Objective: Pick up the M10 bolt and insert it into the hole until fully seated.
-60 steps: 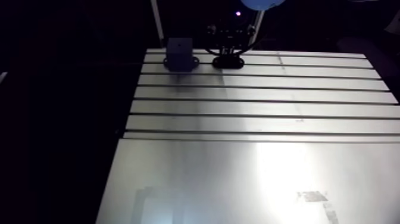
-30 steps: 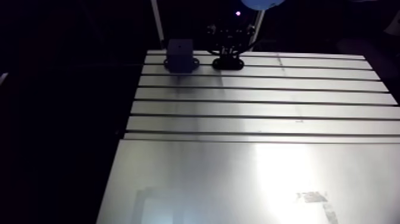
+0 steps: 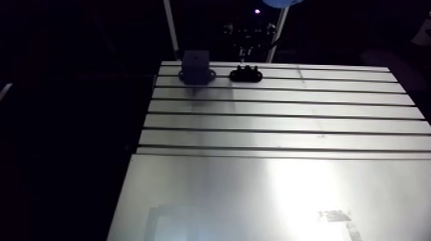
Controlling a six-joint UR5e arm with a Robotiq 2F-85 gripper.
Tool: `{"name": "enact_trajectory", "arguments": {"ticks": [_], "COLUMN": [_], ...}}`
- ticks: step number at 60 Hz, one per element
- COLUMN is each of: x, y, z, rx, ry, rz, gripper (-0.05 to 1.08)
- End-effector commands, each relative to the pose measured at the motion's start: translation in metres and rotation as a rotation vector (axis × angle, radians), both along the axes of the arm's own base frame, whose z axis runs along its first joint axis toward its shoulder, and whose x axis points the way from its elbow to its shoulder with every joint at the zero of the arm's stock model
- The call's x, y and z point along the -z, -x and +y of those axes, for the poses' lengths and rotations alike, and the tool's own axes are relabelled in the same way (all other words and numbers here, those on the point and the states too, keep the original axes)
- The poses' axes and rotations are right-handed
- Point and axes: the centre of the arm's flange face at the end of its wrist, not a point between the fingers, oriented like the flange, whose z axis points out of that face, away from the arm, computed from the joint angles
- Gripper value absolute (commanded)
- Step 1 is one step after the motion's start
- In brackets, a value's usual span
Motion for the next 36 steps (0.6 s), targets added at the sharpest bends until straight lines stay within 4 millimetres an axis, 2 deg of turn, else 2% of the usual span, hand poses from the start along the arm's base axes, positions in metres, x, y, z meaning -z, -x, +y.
{"name": "enact_trajectory", "arguments": {"ticks": [1, 9, 20, 22, 28, 33, 36], "x": [-0.029, -0.052, -0.087, -0.104, -0.126, -0.137, -0.137], "y": [0.003, 0.011, 0.025, 0.030, 0.034, 0.034, 0.037], "z": [0.001, 0.001, -0.001, -0.009, -0.021, -0.034, -0.051], "rx": [-0.003, -0.003, 0.002, -0.009, -0.027, -0.046, -0.070], "ry": [-0.010, -0.010, -0.005, -0.006, -0.004, -0.006, -0.008], "rz": [0.049, 0.076, -0.010, -0.026, -0.073, -0.121, -0.175], "gripper": [1.07, 1.07, 1.08, 1.08, 1.08, 1.07, 1.08]}}
